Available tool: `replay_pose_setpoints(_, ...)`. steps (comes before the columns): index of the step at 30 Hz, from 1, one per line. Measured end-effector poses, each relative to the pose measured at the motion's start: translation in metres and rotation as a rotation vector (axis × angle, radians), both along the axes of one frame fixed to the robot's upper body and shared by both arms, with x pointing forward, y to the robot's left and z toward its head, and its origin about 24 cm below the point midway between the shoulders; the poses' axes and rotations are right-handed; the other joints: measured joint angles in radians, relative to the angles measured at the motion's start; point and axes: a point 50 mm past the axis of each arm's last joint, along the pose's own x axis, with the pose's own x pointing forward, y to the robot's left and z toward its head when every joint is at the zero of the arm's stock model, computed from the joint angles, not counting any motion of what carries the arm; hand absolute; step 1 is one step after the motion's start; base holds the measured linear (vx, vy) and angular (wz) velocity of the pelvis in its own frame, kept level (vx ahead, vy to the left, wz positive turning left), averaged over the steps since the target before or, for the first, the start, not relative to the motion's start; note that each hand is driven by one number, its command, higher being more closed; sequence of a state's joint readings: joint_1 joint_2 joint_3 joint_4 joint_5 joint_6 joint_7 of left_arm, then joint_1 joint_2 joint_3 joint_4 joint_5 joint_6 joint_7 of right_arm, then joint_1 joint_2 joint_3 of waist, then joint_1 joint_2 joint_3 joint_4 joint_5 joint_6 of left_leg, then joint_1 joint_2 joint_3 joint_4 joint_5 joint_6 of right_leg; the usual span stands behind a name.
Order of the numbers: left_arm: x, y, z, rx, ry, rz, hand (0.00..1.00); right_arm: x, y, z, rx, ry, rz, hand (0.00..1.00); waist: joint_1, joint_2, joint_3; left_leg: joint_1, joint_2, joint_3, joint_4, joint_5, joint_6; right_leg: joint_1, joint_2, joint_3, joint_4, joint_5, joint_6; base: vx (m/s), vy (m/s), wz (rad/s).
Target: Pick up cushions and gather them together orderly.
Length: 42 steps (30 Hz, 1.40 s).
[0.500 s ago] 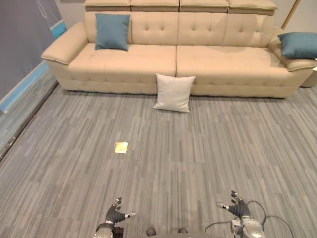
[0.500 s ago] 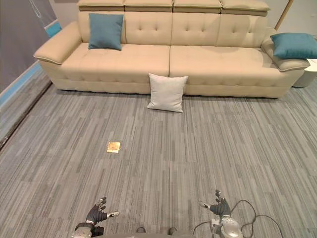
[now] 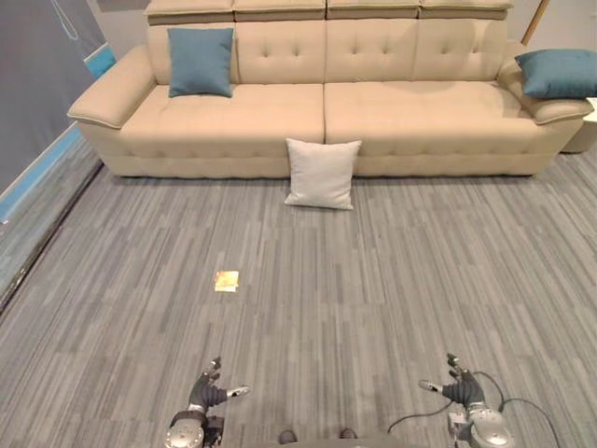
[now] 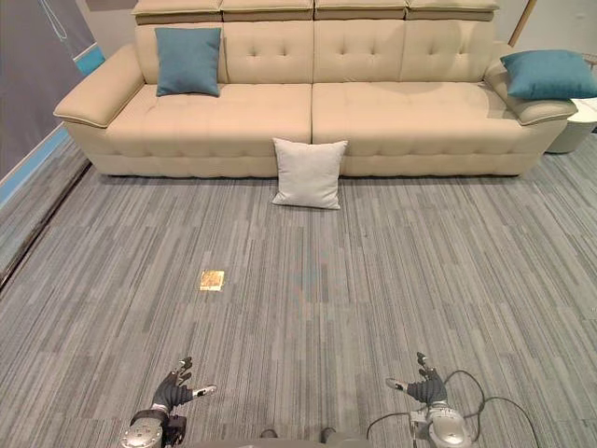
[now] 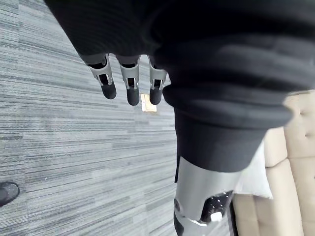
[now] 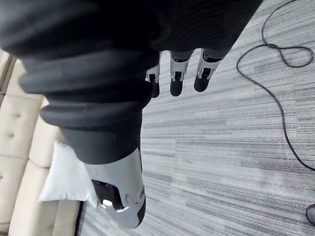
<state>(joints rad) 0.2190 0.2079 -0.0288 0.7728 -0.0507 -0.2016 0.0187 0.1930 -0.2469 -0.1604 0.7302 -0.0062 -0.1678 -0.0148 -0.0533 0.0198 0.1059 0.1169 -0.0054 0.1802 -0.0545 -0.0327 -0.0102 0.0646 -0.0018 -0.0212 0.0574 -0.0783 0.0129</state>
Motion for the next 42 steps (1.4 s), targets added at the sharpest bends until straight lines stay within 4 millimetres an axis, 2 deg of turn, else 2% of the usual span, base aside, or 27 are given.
replay_pose_setpoints(9, 0.004, -0.001, 0.003, -0.009, -0.028, 0.009, 0.00, 0.007, 0.000, -0.001, 0.036, -0.015, -0.045, 0.00, 0.009, 0.000, -0.001, -0.040, 0.008, 0.061, 0.021, -0.024, 0.025, -0.047, 0.010, 0.053, -0.006, 0.004, -0.002, 0.03, -0.008, -0.19)
replay_pose_setpoints(12, 0.008, -0.001, 0.005, -0.013, -0.043, 0.012, 0.00, 0.020, 0.002, 0.003, 0.047, -0.050, -0.044, 0.00, 0.015, 0.000, 0.000, -0.078, 0.017, 0.101, 0.086, -0.079, 0.029, -0.074, 0.014, 0.095, 0.007, 0.001, 0.004, 0.09, 0.029, -0.50)
replay_pose_setpoints(13, 0.008, -0.001, 0.005, -0.016, -0.045, 0.015, 0.00, 0.025, 0.004, 0.004, 0.052, -0.064, -0.043, 0.00, 0.015, 0.001, 0.001, -0.094, 0.023, 0.124, 0.121, -0.107, 0.031, -0.094, 0.016, 0.116, 0.030, -0.011, 0.018, 0.13, 0.046, -0.48)
replay_pose_setpoints(15, 0.015, -0.004, 0.010, -0.022, -0.075, 0.008, 0.00, 0.033, 0.006, 0.007, 0.068, -0.091, -0.051, 0.00, 0.011, 0.004, 0.007, -0.119, 0.025, 0.132, 0.182, -0.158, 0.038, -0.144, 0.014, 0.128, 0.139, -0.067, 0.061, 0.13, 0.060, -0.32)
replay_pose_setpoints(16, 0.022, -0.007, 0.013, -0.029, -0.102, -0.003, 0.00, 0.034, 0.006, 0.007, 0.071, -0.094, -0.055, 0.00, 0.013, 0.009, 0.020, -0.117, 0.028, 0.134, 0.212, -0.194, 0.043, -0.190, 0.014, 0.120, 0.263, -0.105, 0.104, 0.09, 0.079, -0.14)
replay_pose_setpoints(17, 0.028, -0.008, 0.016, -0.033, -0.125, -0.005, 0.00, 0.035, 0.008, 0.007, 0.079, -0.099, -0.053, 0.00, 0.012, 0.015, 0.034, -0.092, 0.028, 0.129, 0.222, -0.222, 0.047, -0.256, 0.008, 0.084, 0.443, -0.119, 0.121, 0.11, 0.089, -0.05)
replay_pose_setpoints(18, 0.030, -0.007, 0.017, -0.031, -0.133, -0.006, 0.00, 0.035, 0.011, 0.006, 0.087, -0.096, -0.052, 0.00, 0.010, 0.013, 0.042, -0.078, 0.023, 0.124, 0.225, -0.232, 0.052, -0.299, -0.002, 0.054, 0.545, -0.121, 0.124, 0.16, 0.103, 0.13)
replay_pose_setpoints(19, 0.035, -0.006, 0.020, -0.024, -0.143, -0.014, 0.00, 0.029, 0.017, 0.001, 0.101, -0.074, -0.043, 0.00, 0.006, 0.001, 0.053, -0.046, 0.014, 0.120, 0.231, -0.256, 0.055, -0.361, -0.029, 0.003, 0.672, -0.148, 0.093, 0.24, 0.099, 0.10)
replay_pose_setpoints(21, 0.036, -0.004, 0.020, -0.016, -0.137, -0.024, 0.00, 0.028, 0.022, -0.001, 0.109, -0.054, -0.022, 0.00, 0.008, -0.001, 0.067, 0.001, 0.005, 0.118, 0.229, -0.275, 0.062, -0.424, -0.052, -0.060, 0.678, -0.179, 0.074, 0.32, 0.091, 0.11)
replay_pose_setpoints(22, 0.038, -0.004, 0.021, -0.014, -0.140, -0.031, 0.00, 0.030, 0.023, -0.001, 0.109, -0.057, -0.016, 0.00, 0.001, 0.001, 0.073, 0.019, 0.009, 0.103, 0.222, -0.287, 0.059, -0.467, -0.053, -0.089, 0.611, -0.176, 0.067, 0.36, 0.039, 0.40)
replay_pose_setpoints(23, 0.042, -0.004, 0.022, -0.014, -0.149, -0.037, 0.00, 0.032, 0.023, 0.000, 0.110, -0.061, -0.014, 0.00, -0.012, 0.002, 0.082, 0.039, 0.014, 0.087, 0.207, -0.290, 0.058, -0.495, -0.051, -0.104, 0.547, -0.169, 0.064, 0.43, -0.008, 0.72)
replay_pose_setpoints(25, 0.049, -0.006, 0.024, -0.016, -0.165, -0.046, 0.00, 0.034, 0.023, 0.001, 0.112, -0.070, -0.017, 0.00, -0.035, 0.011, 0.104, 0.088, 0.031, 0.043, 0.163, -0.291, 0.041, -0.523, -0.034, -0.124, 0.365, -0.083, 0.051, 0.57, -0.070, 0.84)
replay_pose_setpoints(26, 0.047, -0.006, 0.022, -0.014, -0.154, -0.045, 0.00, 0.033, 0.023, 0.001, 0.111, -0.070, -0.016, 0.00, -0.049, 0.002, 0.107, 0.131, 0.036, 0.006, 0.147, -0.308, 0.002, -0.530, -0.032, -0.113, 0.281, 0.024, 0.020, 0.60, -0.118, 0.78)
replay_pose_setpoints(27, 0.046, -0.007, 0.021, -0.016, -0.144, -0.046, 0.00, 0.030, 0.021, 0.001, 0.108, -0.063, -0.018, 0.00, -0.054, 0.001, 0.106, 0.147, 0.042, -0.008, 0.148, -0.315, -0.010, -0.525, -0.035, -0.109, 0.301, 0.089, 0.000, 0.62, -0.135, 0.74)
replay_pose_setpoints(28, 0.046, -0.010, 0.018, -0.026, -0.134, -0.043, 0.00, 0.027, 0.018, 0.001, 0.098, -0.056, -0.021, 0.00, -0.052, 0.017, 0.105, 0.155, 0.068, -0.022, 0.169, -0.319, -0.031, -0.530, -0.031, -0.125, 0.359, 0.089, -0.034, 0.49, -0.146, 0.42)
replay_pose_setpoints(29, 0.047, -0.010, 0.018, -0.027, -0.136, -0.044, 0.00, 0.030, 0.019, 0.002, 0.100, -0.068, -0.017, 0.00, -0.046, 0.024, 0.102, 0.127, 0.077, -0.033, 0.228, -0.303, -0.060, -0.542, -0.038, -0.138, 0.404, 0.043, -0.044, 0.75, -0.265, 0.42)
replay_pose_setpoints(30, 0.045, -0.012, 0.017, -0.034, -0.129, -0.040, 0.00, 0.035, 0.020, 0.006, 0.098, -0.090, -0.006, 0.00, -0.044, 0.031, 0.109, 0.036, 0.103, -0.037, 0.444, -0.249, -0.126, -0.503, -0.038, -0.152, 0.416, -0.016, -0.051, 0.76, -0.281, 0.41)
replay_pose_setpoints(32, 0.036, -0.016, 0.012, -0.056, -0.108, -0.015, 0.00, 0.037, 0.023, 0.007, 0.098, -0.092, 0.014, 0.00, -0.039, 0.051, 0.129, -0.103, 0.189, -0.032, 0.846, -0.111, -0.101, -0.347, -0.006, -0.174, 0.333, -0.049, -0.068, 0.65, -0.229, 0.24)
replay_pose_setpoints(33, 0.030, -0.017, 0.010, -0.061, -0.094, -0.008, 0.00, 0.039, 0.029, 0.007, 0.108, -0.098, 0.032, 0.00, -0.024, 0.047, 0.139, -0.173, 0.250, 0.006, 1.064, -0.140, -0.065, -0.230, 0.021, -0.167, 0.270, -0.063, -0.083, 0.63, -0.180, -0.03)
replay_pose_setpoints(34, 0.029, -0.017, 0.009, -0.062, -0.091, -0.007, 0.00, 0.040, 0.033, 0.008, 0.113, -0.111, 0.039, 0.00, -0.009, 0.038, 0.145, -0.205, 0.263, 0.022, 1.123, -0.151, -0.048, -0.180, 0.024, -0.162, 0.246, -0.070, -0.085, 0.71, -0.187, -0.19)
replay_pose_setpoints(35, 0.030, -0.019, 0.010, -0.069, -0.096, -0.007, 0.00, 0.045, 0.038, 0.014, 0.127, -0.154, 0.044, 0.00, 0.014, 0.018, 0.152, -0.283, 0.272, 0.057, 1.171, -0.167, -0.023, -0.097, 0.020, -0.145, 0.192, -0.085, -0.090, 0.43, -0.096, -0.18)
replay_pose_setpoints(36, 0.031, -0.021, 0.011, -0.073, -0.106, -0.008, 0.00, 0.048, 0.039, 0.017, 0.134, -0.175, 0.044, 0.00, 0.021, 0.004, 0.154, -0.331, 0.271, 0.071, 1.165, -0.173, -0.013, -0.066, 0.018, -0.139, 0.164, -0.093, -0.085, 0.52, -0.092, -0.18)
replay_pose_setpoints(37, 0.033, -0.023, 0.013, -0.082, -0.121, -0.009, 0.00, 0.055, 0.040, 0.022, 0.137, -0.206, 0.049, 0.00, 0.036, 0.005, 0.153, -0.422, 0.261, 0.080, 1.095, -0.180, -0.002, -0.016, 0.017, -0.131, 0.119, -0.104, -0.083, 0.50, -0.032, -0.26)
replay_pose_setpoints(39, 0.034, -0.025, 0.013, -0.085, -0.123, -0.008, 0.00, 0.061, 0.040, 0.025, 0.140, -0.223, 0.049, 0.00, 0.060, 0.000, 0.157, -0.505, 0.206, 0.073, 0.859, -0.181, -0.002, 0.041, 0.006, -0.105, 0.083, -0.123, -0.068, 0.52, 0.024, -0.39)
replay_pose_setpoints(40, 0.032, -0.025, 0.012, -0.087, -0.118, -0.007, 0.00, 0.063, 0.040, 0.026, 0.141, -0.226, 0.046, 0.00, 0.073, -0.007, 0.161, -0.523, 0.146, 0.038, 0.646, -0.158, -0.025, 0.080, -0.015, -0.083, 0.065, -0.143, -0.050, 0.56, 0.097, -0.56)
replay_pose_setpoints(41, 0.027, -0.027, 0.010, -0.093, -0.106, 0.001, 0.00, 0.064, 0.039, 0.026, 0.138, -0.228, 0.046, 0.00, 0.080, 0.001, 0.156, -0.512, 0.100, -0.018, 0.406, -0.103, -0.073, 0.118, -0.021, -0.059, 0.039, -0.160, -0.036, 0.56, 0.136, -0.65)
replay_pose_setpoints(42, 0.025, -0.027, 0.009, -0.094, -0.100, 0.004, 0.00, 0.063, 0.038, 0.026, 0.136, -0.227, 0.046, 0.00, 0.084, 0.012, 0.151, -0.508, 0.091, -0.042, 0.319, -0.065, -0.076, 0.132, -0.017, -0.042, 0.032, -0.176, -0.025, 0.57, 0.213, -0.86)
